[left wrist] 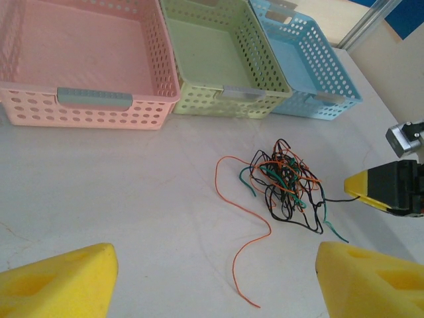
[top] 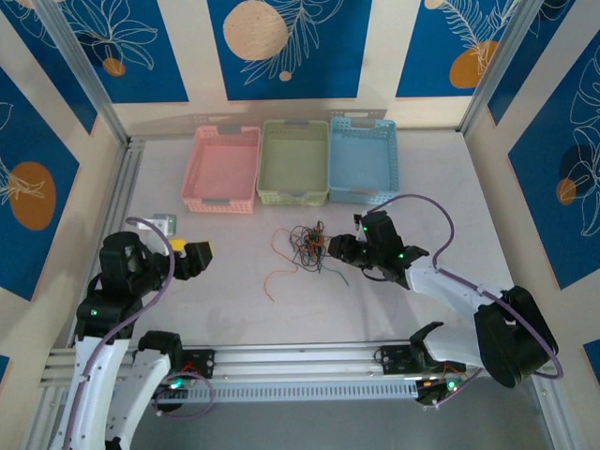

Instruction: Untangle the cables

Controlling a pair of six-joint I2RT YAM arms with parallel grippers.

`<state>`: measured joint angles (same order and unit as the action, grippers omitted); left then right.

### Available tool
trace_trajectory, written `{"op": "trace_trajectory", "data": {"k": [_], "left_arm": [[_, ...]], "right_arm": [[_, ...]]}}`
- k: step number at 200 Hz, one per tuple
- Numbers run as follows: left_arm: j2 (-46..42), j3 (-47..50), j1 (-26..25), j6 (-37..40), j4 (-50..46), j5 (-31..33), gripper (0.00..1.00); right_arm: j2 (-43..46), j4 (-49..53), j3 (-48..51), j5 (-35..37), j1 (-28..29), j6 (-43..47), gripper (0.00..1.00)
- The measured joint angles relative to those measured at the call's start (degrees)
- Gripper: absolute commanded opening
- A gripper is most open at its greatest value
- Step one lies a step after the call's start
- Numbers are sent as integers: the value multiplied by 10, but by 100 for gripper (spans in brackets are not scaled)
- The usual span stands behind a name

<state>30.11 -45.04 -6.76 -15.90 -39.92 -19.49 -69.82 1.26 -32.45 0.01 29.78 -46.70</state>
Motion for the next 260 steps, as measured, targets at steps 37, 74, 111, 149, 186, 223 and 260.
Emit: {"op": "trace_trajectory", "data": {"k": [37, 74, 111, 149, 186, 223, 260], "left_arm": [[0, 0, 0, 0, 0, 0, 79], [0, 0, 0, 0, 0, 0, 79], [5, 0, 0, 0, 0, 0, 79], [29, -8, 0, 1, -11, -26, 68], [35, -13, -5, -55, 27, -106, 62], [63, 21, -97, -107, 98, -98, 62], [198, 37, -285, -110, 158, -1, 67]], "right_arm": [[-28, -17, -4, 0, 6, -3, 17], [-31, -19, -8, -5, 11, 2, 0], [-27, -5, -25, -29, 13, 32, 0], [4, 43, -50, -82, 13, 97, 0], [71, 110, -50, -86, 1, 159, 0], [148, 120, 16, -84, -51, 174, 0], [167, 103, 73, -87, -92, 171, 0]]}}
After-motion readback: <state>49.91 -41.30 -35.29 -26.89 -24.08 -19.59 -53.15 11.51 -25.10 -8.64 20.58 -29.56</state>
